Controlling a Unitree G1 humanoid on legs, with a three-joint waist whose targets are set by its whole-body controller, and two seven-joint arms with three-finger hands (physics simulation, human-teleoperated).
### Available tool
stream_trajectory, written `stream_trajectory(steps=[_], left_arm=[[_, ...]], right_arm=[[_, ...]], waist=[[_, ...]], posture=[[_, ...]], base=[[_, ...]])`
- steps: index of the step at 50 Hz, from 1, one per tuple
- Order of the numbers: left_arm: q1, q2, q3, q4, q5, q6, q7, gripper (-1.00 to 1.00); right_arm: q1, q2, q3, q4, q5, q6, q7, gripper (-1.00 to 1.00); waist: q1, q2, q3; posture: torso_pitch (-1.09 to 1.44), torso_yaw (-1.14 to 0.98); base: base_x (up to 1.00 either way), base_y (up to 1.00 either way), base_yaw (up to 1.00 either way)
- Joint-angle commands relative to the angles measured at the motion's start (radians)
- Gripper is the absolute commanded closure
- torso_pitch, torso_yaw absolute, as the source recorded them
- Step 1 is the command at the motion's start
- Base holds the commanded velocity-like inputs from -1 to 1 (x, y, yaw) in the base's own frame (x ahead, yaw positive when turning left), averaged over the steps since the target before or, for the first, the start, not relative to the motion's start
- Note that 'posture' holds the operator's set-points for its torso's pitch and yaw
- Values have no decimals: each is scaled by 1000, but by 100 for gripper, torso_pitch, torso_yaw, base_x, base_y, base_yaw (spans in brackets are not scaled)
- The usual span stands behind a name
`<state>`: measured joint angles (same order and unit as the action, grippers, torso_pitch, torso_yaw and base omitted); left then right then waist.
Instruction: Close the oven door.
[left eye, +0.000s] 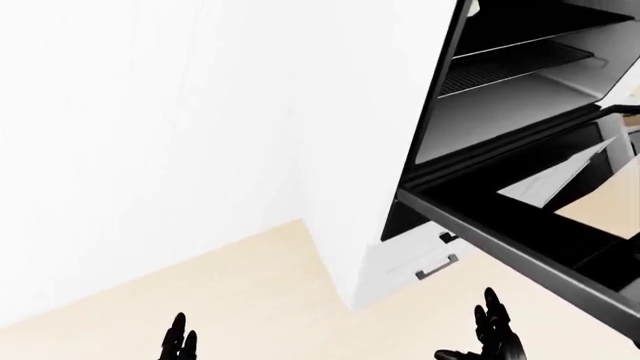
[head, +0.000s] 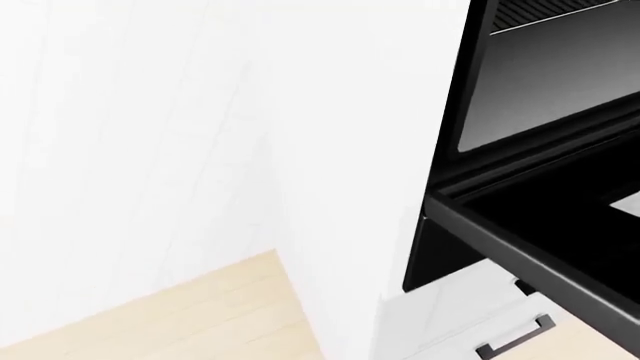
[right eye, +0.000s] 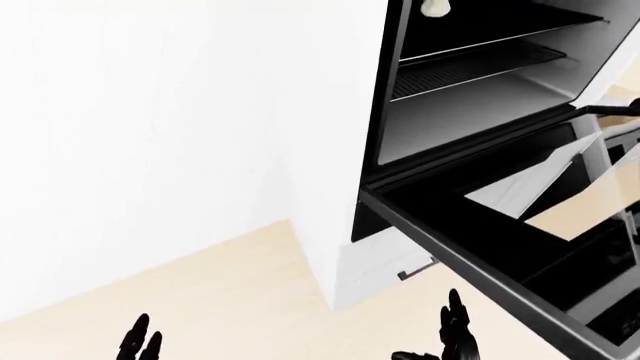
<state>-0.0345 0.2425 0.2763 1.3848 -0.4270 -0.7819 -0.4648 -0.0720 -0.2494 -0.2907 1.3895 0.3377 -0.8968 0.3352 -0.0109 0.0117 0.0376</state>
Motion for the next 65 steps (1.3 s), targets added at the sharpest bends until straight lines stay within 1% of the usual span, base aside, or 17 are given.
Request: stream_trajectory(steps=[1, 8, 18, 28, 31, 33, 34, 39, 45, 49, 51, 52, 53, 55, 61, 63, 65], left_arm=[[4, 12, 9, -12, 1, -16, -3, -100], [35, 9, 15, -4, 41, 19, 30, -100], [37, 4, 31, -3, 48, 26, 26, -100], [32, 7, 35, -6, 37, 20, 16, -100], [31, 5, 32, -7, 37, 18, 19, -100], [30, 6, 32, -7, 35, 18, 17, -100], [30, 6, 32, -7, 34, 18, 16, -100], [31, 8, 32, -7, 31, 16, 13, -100], [29, 7, 30, -8, 29, 15, 12, -100], [27, 7, 28, -8, 29, 15, 14, -100], [26, 7, 27, -8, 29, 15, 14, -100], [26, 7, 27, -8, 28, 15, 13, -100], [26, 7, 27, -8, 29, 15, 14, -100], [26, 7, 27, -8, 28, 16, 14, -100], [27, 7, 28, -8, 28, 16, 12, -100], [27, 7, 28, -8, 28, 15, 13, -100], [27, 7, 28, -8, 28, 15, 13, -100]], right_arm=[[-13, -15, -4, -24, 4, -26, 1, -100], [-1, -16, -8, -19, 1, -20, -2, -100], [9, -15, -15, -17, 0, -14, 5, -100], [7, -12, -18, -19, 11, -16, 20, -100], [4, -12, -17, -19, 14, -15, 24, -100], [4, -11, -17, -19, 15, -14, 26, -100], [4, -11, -16, -19, 15, -14, 25, -100], [4, -11, -16, -20, 20, -12, 32, -100], [2, -10, -15, -20, 25, -8, 43, -100], [0, -11, -15, -20, 27, -7, 45, -100], [-1, -11, -15, -20, 27, -5, 46, -100], [-1, -12, -15, -20, 28, -5, 48, -100], [-1, -12, -15, -20, 28, -4, 49, -100], [-2, -13, -16, -20, 29, -4, 50, -100], [-1, -12, -17, -19, 29, -4, 54, -100], [-2, -11, -16, -20, 29, -5, 54, -100], [-2, -10, -15, -20, 29, -5, 54, -100]], waist=[[1, 0, -10], [2, -8, -8], [-8, 4, -3], [-31, 1, 2], [-32, 25, 10], [-22, 71, 22], [-18, 49, 13], [-11, 37, 3], [-3, -21, 8], [-12, -77, -1], [-30, -134, -24], [-31, -79, -9], [-33, -83, -13], [-42, -67, -19], [-14, -8, 12], [-6, 24, 13], [7, 90, -11]], posture=[[0, 0], [0, 0], [0, 0], [0, 0], [0, 0], [0, 0], [0, 0], [0, 0], [0, 0], [0, 0], [0, 0], [0, 0], [0, 0], [0, 0], [0, 0], [0, 0], [0, 0]], base=[[0, 0, -9], [0, 0, -9], [0, 0, -25], [-6, 0, -69], [-10, 0, -76], [-10, 0, -75], [-9, 0, -76], [-10, 0, -76], [-10, 0, -76], [-10, 0, -76], [-11, 0, -76], [-10, 0, -76], [-10, 0, -76], [-11, 0, -76], [-10, 0, -76], [-10, 0, -77], [-10, 0, -76]])
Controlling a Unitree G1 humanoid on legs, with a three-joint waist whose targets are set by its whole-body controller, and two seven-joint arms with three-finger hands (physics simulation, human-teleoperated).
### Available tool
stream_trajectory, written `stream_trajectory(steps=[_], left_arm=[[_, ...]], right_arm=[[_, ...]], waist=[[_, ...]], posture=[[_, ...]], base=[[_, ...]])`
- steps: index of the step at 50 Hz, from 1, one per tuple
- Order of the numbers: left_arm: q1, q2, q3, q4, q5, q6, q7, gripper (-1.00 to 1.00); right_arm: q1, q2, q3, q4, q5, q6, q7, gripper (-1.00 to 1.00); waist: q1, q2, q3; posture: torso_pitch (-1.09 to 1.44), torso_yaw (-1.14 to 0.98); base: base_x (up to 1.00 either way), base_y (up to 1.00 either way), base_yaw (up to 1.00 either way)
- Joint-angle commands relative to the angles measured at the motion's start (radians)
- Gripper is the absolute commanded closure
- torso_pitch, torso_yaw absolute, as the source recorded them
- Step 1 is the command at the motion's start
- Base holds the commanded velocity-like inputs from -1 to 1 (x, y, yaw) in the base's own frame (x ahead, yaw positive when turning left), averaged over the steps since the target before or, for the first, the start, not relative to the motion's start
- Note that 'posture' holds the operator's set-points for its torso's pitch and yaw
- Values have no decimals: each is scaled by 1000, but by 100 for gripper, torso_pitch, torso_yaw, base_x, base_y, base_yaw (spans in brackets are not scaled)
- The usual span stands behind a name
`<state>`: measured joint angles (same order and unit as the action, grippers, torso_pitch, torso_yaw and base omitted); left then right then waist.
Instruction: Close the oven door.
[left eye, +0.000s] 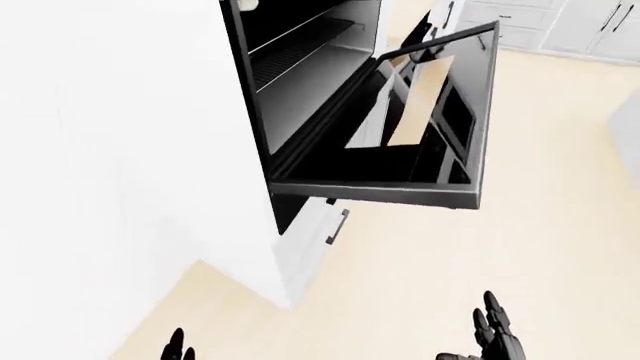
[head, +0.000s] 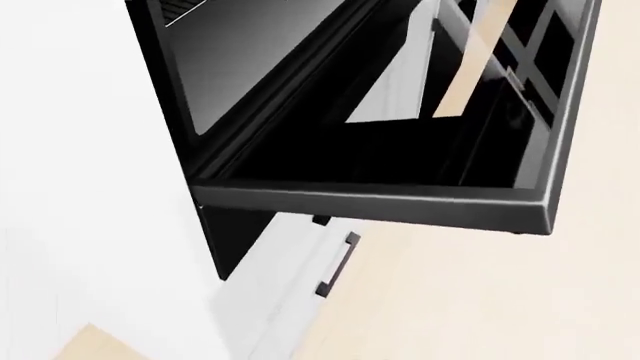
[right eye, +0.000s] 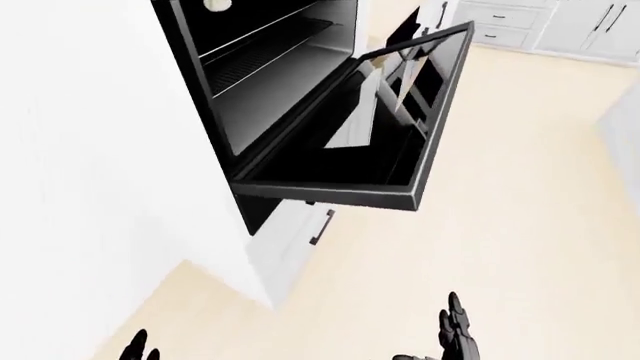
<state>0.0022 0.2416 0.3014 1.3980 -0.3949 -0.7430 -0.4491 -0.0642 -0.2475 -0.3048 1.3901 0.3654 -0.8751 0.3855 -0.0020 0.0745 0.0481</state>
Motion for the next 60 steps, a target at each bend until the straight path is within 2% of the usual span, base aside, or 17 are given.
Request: stream_trajectory(steps=[1, 2, 3, 5, 8, 13, 15, 16, 17, 19, 23, 25, 27, 40, 58, 59, 60], left_arm=[[-9, 7, 2, -21, -3, -24, -2, -100], [-9, 7, 2, -21, -3, -24, -2, -100], [-10, 7, 2, -21, -3, -24, -2, -100], [-11, 7, 1, -21, -4, -24, -2, -100], [-10, 8, 2, -21, -4, -24, -4, -100], [-11, 8, 2, -21, -4, -24, -4, -100], [-12, 9, 2, -21, -4, -23, -4, -100], [-12, 10, 3, -21, -4, -22, -4, -100], [-12, 10, 3, -21, -4, -23, -4, -100], [-12, 6, 1, -23, -3, -24, 0, -100], [-11, 8, 1, -22, -5, -25, -4, -100], [-12, 8, 0, -22, -5, -25, -3, -100], [-13, 7, -1, -22, -4, -24, -2, -100], [-12, 8, 0, -22, -6, -24, -3, -100], [-13, 11, 2, -22, -7, -23, -6, -100], [-13, 11, 3, -21, -7, -22, -6, -100], [-13, 12, 3, -21, -7, -22, -6, -100]], right_arm=[[-9, -11, -1, -20, 1, -28, 4, -100], [-8, -10, 0, -20, 0, -28, 5, -100], [-8, -10, 0, -20, 0, -28, 5, -100], [-8, -9, 0, -21, 1, -28, 6, -100], [-8, -8, 1, -20, 1, -28, 7, -100], [-8, -8, 0, -21, 4, -26, 13, -100], [-6, -8, 0, -20, 5, -26, 15, -100], [-6, -7, 0, -20, 5, -25, 15, -100], [-7, -7, 0, -21, 7, -23, 18, -100], [-9, -7, -1, -21, 10, -24, 16, -100], [-9, -7, 3, -22, 6, -24, 14, -100], [-9, -7, 5, -22, 5, -22, 12, -100], [-9, -8, 9, -22, -1, -24, 8, -100], [-10, -12, 2, -24, 24, -9, 42, -100], [-7, -12, 14, -24, -9, -24, 33, -100], [-5, -12, 14, -24, -10, -26, 32, -100], [-5, -11, 12, -25, -5, -23, 39, -100]], waist=[[1, -9, -15], [3, -10, -3], [-3, -6, -6], [-4, -19, -19], [-3, -46, -12], [-8, -119, -13], [-22, -174, -28], [-28, -180, -40], [-29, -149, -26], [-26, -133, -12], [-24, -82, 0], [-26, -41, -12], [-25, -61, -1], [-10, -83, -34], [-6, -83, -46], [-5, -80, -64], [-4, -77, -44]], posture=[[0, 0], [0, 0], [0, 0], [0, 0], [0, 0], [0, 0], [0, 0], [0, 0], [0, 0], [0, 0], [0, 0], [0, 0], [0, 0], [0, 0], [0, 0], [0, 0], [0, 0]], base=[[-10, 0, -75], [-9, 0, -75], [-9, 0, -75], [-10, 0, -77], [-10, 0, -75], [-10, 0, -73], [-10, 0, -71], [-11, 0, -68], [-10, 0, -55], [-5, 0, -18], [0, 0, 0], [0, 0, 0], [0, 0, 0], [0, 0, 0], [1, 0, 0], [7, 0, 0], [7, 0, 0]])
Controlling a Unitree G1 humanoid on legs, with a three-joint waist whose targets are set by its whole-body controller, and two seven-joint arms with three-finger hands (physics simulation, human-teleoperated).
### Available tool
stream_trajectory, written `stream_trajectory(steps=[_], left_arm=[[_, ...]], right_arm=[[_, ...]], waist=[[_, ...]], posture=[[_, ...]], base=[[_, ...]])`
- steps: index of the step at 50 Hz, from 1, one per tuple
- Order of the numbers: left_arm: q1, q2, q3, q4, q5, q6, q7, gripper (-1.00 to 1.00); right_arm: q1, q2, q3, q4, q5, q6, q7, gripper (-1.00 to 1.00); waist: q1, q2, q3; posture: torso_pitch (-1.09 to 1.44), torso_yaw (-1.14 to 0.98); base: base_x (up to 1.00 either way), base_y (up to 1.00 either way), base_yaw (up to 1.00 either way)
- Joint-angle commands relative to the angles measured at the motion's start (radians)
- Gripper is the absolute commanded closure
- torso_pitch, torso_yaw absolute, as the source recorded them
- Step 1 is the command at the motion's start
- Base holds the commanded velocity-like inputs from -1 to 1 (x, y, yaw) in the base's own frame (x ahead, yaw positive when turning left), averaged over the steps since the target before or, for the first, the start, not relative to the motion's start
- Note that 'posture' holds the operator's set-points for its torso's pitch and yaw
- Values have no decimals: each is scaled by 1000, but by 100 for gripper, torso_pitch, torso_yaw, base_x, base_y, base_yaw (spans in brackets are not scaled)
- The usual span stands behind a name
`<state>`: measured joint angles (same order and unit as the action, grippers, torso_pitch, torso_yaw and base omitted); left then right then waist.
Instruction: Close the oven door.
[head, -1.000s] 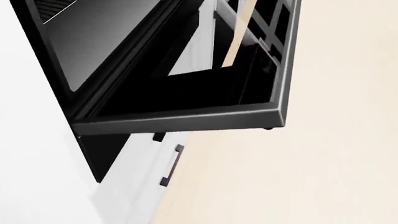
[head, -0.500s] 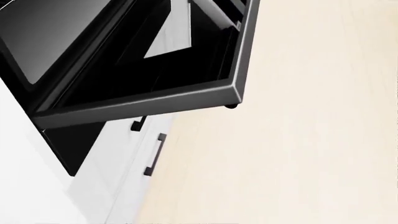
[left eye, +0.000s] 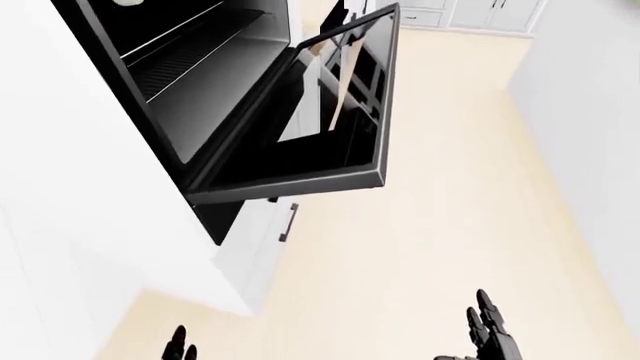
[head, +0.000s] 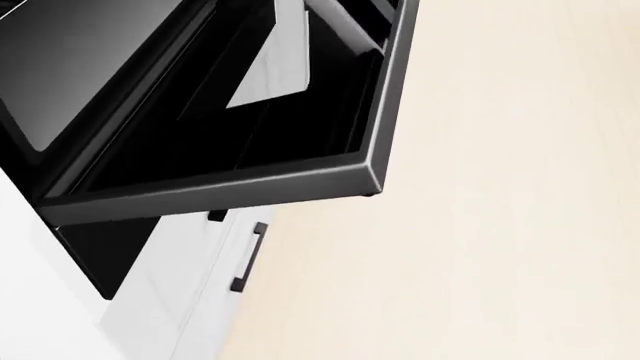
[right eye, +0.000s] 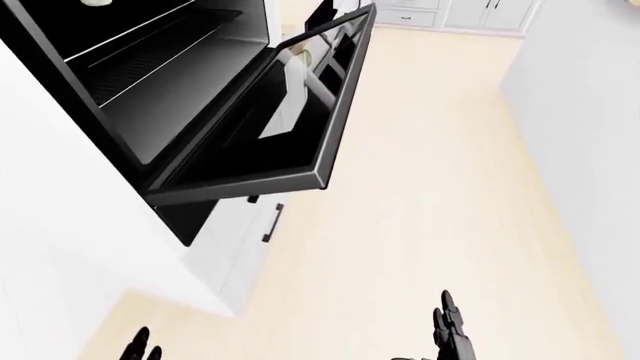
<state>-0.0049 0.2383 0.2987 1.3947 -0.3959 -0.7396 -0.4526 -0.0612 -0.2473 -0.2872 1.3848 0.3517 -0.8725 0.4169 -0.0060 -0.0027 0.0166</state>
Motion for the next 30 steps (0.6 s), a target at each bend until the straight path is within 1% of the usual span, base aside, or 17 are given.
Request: stream_trajectory(steps=[1, 2, 6, 8, 10, 11, 13, 15, 18, 21, 23, 25, 26, 27, 28, 29, 30], left_arm=[[-6, 16, 6, -18, -6, -25, -3, -100], [-7, 16, 7, -18, -7, -24, -3, -100], [-8, 15, 7, -18, -6, -24, -3, -100], [-7, 15, 7, -18, -6, -25, -3, -100], [-6, 14, 7, -17, -5, -26, -3, -100], [-6, 14, 6, -18, -5, -26, -2, -100], [-7, 13, 6, -19, -5, -25, -1, -100], [-8, 13, 5, -19, -4, -25, 1, -100], [-8, 12, 4, -19, -4, -26, 1, -100], [-7, 13, 5, -19, -6, -26, 1, -100], [-7, 13, 5, -19, -6, -26, 1, -100], [-7, 13, 5, -19, -8, -26, -1, -100], [-7, 13, 5, -19, -7, -27, 0, -100], [-7, 13, 5, -19, -8, -26, 0, -100], [-6, 13, 5, -19, -8, -27, 0, -100], [-6, 13, 5, -19, -8, -27, -1, -100], [-6, 13, 5, -19, -8, -27, -1, -100]], right_arm=[[-7, -11, -6, -20, 11, -27, 10, -100], [-8, -12, -8, -21, 14, -26, 12, -100], [-9, -11, -7, -22, 20, -24, 19, -100], [-10, -10, -6, -22, 21, -23, 19, -100], [-10, -9, -3, -22, 21, -21, 17, -100], [-11, -10, -3, -21, 20, -20, 16, -100], [-12, -11, -1, -22, 19, -19, 15, -100], [-15, -12, -2, -22, 20, -17, 16, -100], [-16, -13, -2, -22, 20, -15, 18, -100], [-17, -12, -2, -22, 21, -16, 19, -100], [-15, -12, -3, -22, 21, -17, 20, -100], [-14, -11, -4, -22, 24, -17, 24, -100], [-14, -11, -5, -22, 25, -16, 25, -100], [-15, -11, -6, -22, 27, -15, 26, -100], [-15, -12, -5, -22, 27, -15, 26, -100], [-15, -12, -6, -21, 28, -15, 27, -100], [-16, -12, -7, -21, 30, -13, 24, -100]], waist=[[0, 2, -5], [0, 1, 2], [-3, 14, 17], [-3, 37, 17], [-13, 77, 15], [3, 48, 18], [0, 59, 27], [5, 55, 22], [7, 39, 29], [14, 17, 28], [19, -2, 25], [24, -29, 21], [25, -48, 17], [24, -74, 7], [16, -28, 15], [14, -42, 24], [11, -64, 60]], posture=[[0, 0], [0, 0], [0, 0], [0, 0], [0, 0], [0, 0], [0, 0], [0, 0], [0, 0], [0, 0], [0, 0], [0, 0], [0, 0], [0, 0], [0, 0], [0, 0], [0, 0]], base=[[12, 9, 0], [12, 12, 0], [20, 17, 0], [22, 18, 0], [22, 18, 0], [22, 19, 0], [22, 18, 0], [21, 18, 0], [22, 18, 0], [22, 19, 0], [23, 18, 0], [23, 19, 0], [22, 19, 0], [21, 20, 0], [22, 20, 0], [21, 19, 0], [0, 0, 0]])
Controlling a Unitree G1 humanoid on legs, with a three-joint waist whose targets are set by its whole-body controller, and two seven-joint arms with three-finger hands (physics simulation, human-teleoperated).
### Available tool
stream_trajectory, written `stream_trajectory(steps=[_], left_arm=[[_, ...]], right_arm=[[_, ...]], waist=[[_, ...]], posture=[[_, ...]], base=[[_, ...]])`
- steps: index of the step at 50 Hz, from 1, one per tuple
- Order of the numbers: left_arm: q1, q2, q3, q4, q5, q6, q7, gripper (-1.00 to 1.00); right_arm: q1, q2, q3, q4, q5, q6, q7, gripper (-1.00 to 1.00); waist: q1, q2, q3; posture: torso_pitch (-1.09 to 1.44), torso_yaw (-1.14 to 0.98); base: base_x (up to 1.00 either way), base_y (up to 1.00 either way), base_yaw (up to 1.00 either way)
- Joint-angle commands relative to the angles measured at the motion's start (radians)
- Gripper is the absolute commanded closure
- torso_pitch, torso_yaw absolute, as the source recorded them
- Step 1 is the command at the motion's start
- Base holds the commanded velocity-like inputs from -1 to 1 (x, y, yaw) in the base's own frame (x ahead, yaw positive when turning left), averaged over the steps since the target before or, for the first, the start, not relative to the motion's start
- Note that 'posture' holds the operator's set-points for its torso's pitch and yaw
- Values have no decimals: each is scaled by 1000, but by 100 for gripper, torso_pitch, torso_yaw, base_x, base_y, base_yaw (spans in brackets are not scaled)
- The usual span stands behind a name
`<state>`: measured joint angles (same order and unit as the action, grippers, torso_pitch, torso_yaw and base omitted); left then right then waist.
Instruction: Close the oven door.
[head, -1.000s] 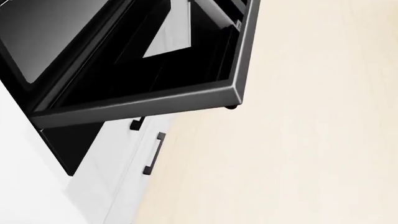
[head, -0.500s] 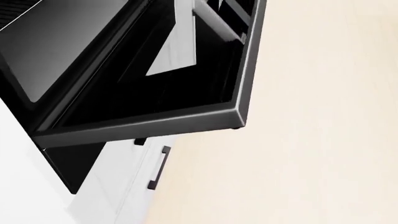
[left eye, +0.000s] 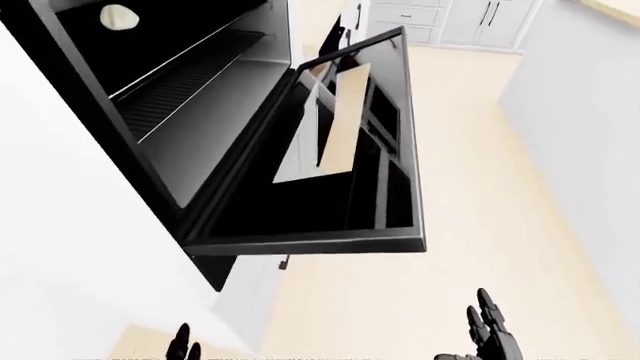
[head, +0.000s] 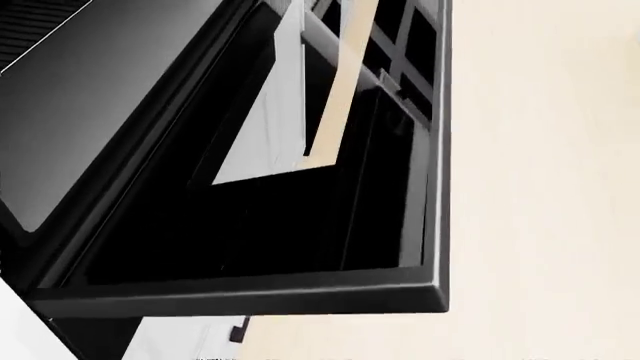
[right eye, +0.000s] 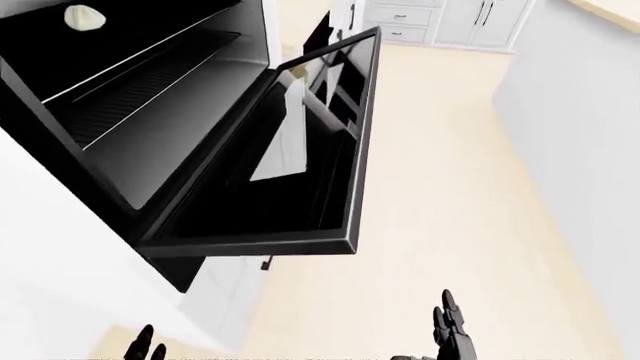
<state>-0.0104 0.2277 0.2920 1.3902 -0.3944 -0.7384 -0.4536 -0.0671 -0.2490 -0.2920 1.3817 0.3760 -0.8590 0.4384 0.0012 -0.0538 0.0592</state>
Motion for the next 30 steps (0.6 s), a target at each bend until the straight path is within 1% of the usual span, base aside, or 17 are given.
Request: stream_trajectory(steps=[1, 2, 5, 6, 7, 8, 9, 10, 12, 15, 18, 21, 26, 29, 30], left_arm=[[0, 23, 12, -14, -10, -28, 0, -100], [0, 24, 12, -14, -11, -28, 0, -100], [-2, 26, 13, -14, -11, -25, -1, -100], [-2, 26, 13, -14, -11, -25, -1, -100], [-3, 27, 13, -14, -11, -25, -2, -100], [-2, 27, 14, -14, -11, -25, -2, -100], [-2, 27, 14, -14, -11, -25, -2, -100], [-2, 27, 14, -14, -12, -25, -2, -100], [-2, 25, 12, -15, -11, -26, 2, -100], [-1, 25, 13, -14, -12, -26, -1, -100], [-1, 25, 13, -14, -12, -25, -1, -100], [-1, 25, 13, -15, -13, -26, -1, -100], [-2, 23, 10, -16, -13, -26, 2, -100], [-2, 24, 9, -16, -14, -26, 2, -100], [-3, 24, 9, -16, -14, -25, 1, -100]], right_arm=[[-10, -9, -4, -18, 9, -26, 7, -100], [-10, -8, -4, -19, 10, -26, 7, -100], [-11, -7, -4, -19, 13, -21, 5, -100], [-10, -7, -3, -18, 13, -21, 4, -100], [-10, -6, -4, -19, 15, -21, 6, -100], [-9, -6, -3, -19, 15, -22, 5, -100], [-10, -6, -4, -20, 17, -20, 7, -100], [-11, -6, -3, -20, 18, -20, 7, -100], [-10, -5, -3, -21, 21, -20, 12, -100], [-11, -4, -3, -21, 24, -17, 11, -100], [-18, -5, 0, -19, 21, -1, -17, -100], [-24, -6, 2, -20, 18, 8, -38, -100], [-40, -11, -4, -21, 25, 41, -74, -100], [-46, -10, -18, -24, 54, 55, -60, -100], [-48, -12, -7, -23, 38, 40, -85, -100]], waist=[[-1, -6, -7], [5, 1, -15], [-3, 16, 7], [-6, 27, 11], [-9, 48, 6], [-9, 75, -6], [-17, 72, -8], [-17, 57, -5], [-13, 49, -24], [-9, 41, -35], [-7, 37, -44], [-5, 32, -47], [-2, 25, -43], [-1, 23, -40], [-1, 23, -38]], posture=[[0, 0], [0, 0], [0, 0], [0, 0], [0, 0], [0, 0], [0, 0], [0, 0], [0, 0], [0, 0], [0, 0], [0, 0], [0, 0], [0, 0], [0, 0]], base=[[0, 0, 0], [0, 0, 0], [0, 0, 0], [0, 0, 0], [0, 0, 0], [0, 0, 0], [0, 0, 0], [0, 0, 0], [0, 0, 0], [0, 0, 0], [0, 0, 0], [0, 0, 0], [0, 0, 0], [0, 0, 0], [0, 0, 0]])
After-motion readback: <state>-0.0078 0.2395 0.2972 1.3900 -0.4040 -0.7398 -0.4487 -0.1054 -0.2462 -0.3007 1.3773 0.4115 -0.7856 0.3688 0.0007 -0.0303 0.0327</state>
